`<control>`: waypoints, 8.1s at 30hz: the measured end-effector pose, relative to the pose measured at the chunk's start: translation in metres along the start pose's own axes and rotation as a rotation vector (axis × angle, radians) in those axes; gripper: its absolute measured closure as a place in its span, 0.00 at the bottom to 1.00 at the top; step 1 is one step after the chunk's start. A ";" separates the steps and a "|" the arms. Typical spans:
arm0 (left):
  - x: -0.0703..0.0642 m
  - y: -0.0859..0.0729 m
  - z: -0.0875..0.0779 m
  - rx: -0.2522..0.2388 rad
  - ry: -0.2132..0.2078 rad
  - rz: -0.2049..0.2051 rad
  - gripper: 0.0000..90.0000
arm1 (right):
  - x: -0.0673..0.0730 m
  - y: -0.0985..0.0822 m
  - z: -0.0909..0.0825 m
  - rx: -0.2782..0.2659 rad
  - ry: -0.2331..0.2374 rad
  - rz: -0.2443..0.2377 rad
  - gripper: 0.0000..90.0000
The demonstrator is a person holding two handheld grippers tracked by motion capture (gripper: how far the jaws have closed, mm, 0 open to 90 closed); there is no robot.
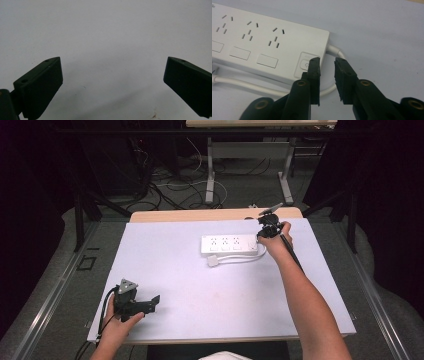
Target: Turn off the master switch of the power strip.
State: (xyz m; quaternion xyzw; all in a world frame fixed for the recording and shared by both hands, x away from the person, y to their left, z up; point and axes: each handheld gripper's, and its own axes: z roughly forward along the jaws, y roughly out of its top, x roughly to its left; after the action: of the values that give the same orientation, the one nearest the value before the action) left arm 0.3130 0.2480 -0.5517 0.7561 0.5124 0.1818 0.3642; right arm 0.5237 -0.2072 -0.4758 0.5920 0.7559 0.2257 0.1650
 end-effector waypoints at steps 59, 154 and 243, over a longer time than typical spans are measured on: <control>0.002 0.000 0.000 -0.002 -0.001 -0.008 0.03 | 0.016 -0.001 0.042 0.053 0.040 -0.004 1.00; -0.001 0.002 0.004 -0.024 0.012 -0.007 0.03 | 0.027 -0.015 -0.006 -0.038 0.102 -0.240 0.40; -0.001 0.003 -0.003 -0.059 0.005 -0.040 0.00 | -0.029 -0.204 -0.069 -0.326 0.130 -0.137 0.00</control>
State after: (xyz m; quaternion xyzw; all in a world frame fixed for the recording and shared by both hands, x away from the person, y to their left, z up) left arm 0.3130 0.2478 -0.5474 0.7343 0.5227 0.1913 0.3886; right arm 0.3276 -0.2856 -0.5278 0.4886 0.7569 0.3713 0.2247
